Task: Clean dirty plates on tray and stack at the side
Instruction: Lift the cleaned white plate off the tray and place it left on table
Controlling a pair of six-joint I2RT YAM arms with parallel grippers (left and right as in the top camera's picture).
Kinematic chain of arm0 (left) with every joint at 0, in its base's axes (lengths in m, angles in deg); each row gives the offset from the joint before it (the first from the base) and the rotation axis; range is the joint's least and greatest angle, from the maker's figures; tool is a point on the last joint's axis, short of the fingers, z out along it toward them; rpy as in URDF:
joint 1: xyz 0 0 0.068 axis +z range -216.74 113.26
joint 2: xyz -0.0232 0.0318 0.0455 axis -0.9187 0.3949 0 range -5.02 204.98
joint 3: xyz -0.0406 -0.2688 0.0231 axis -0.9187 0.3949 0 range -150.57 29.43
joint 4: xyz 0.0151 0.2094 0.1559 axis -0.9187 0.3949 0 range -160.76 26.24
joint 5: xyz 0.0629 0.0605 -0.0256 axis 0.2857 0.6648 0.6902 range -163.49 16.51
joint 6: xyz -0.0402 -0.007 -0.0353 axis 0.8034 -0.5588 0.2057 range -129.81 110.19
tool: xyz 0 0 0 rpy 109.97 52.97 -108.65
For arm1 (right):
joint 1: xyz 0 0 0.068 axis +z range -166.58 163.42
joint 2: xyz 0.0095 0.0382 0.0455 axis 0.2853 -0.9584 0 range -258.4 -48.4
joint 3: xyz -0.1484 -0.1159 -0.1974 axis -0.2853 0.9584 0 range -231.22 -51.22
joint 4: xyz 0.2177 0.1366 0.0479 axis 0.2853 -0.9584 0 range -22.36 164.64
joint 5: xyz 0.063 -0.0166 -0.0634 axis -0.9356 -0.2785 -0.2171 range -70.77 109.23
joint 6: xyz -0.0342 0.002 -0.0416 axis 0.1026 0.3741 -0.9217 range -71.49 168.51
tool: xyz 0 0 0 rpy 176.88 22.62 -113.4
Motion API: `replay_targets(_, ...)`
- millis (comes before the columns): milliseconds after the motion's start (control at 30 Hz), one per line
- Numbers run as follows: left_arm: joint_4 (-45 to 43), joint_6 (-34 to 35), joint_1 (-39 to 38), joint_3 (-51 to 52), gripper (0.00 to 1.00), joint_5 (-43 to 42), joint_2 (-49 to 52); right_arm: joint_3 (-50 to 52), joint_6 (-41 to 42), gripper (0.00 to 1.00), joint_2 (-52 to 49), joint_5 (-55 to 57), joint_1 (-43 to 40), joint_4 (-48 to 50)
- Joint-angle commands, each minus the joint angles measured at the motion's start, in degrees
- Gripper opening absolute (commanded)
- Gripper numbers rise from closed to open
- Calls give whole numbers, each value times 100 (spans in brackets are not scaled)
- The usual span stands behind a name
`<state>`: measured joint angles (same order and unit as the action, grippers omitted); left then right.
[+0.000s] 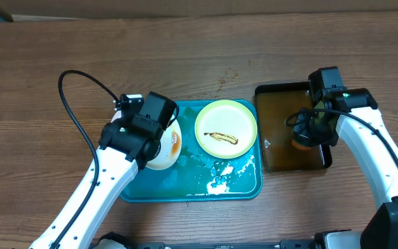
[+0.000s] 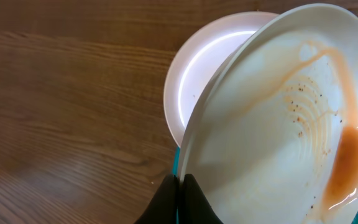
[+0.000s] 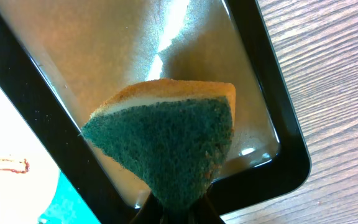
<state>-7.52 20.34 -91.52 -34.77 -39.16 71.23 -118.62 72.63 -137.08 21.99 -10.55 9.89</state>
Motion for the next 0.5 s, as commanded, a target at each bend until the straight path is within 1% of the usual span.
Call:
replay_targets(0, -90, -284, -170, -164, 4, 776, -105, -4, -15, 4, -15, -37, -4, 11)
replay_targets(133, -229, -343, -575, -164, 4, 1266, -105, -4, -15, 4, -15, -37, -4, 11)
replay_targets(300, -511, -776, -1154, -164, 4, 1370, -103, -4, -17, 4, -15, -37, -4, 7)
replay_targets(467, -514, -918, -1652, -164, 4, 2118, -74, -4, -17, 4, -17, -37, -4, 2)
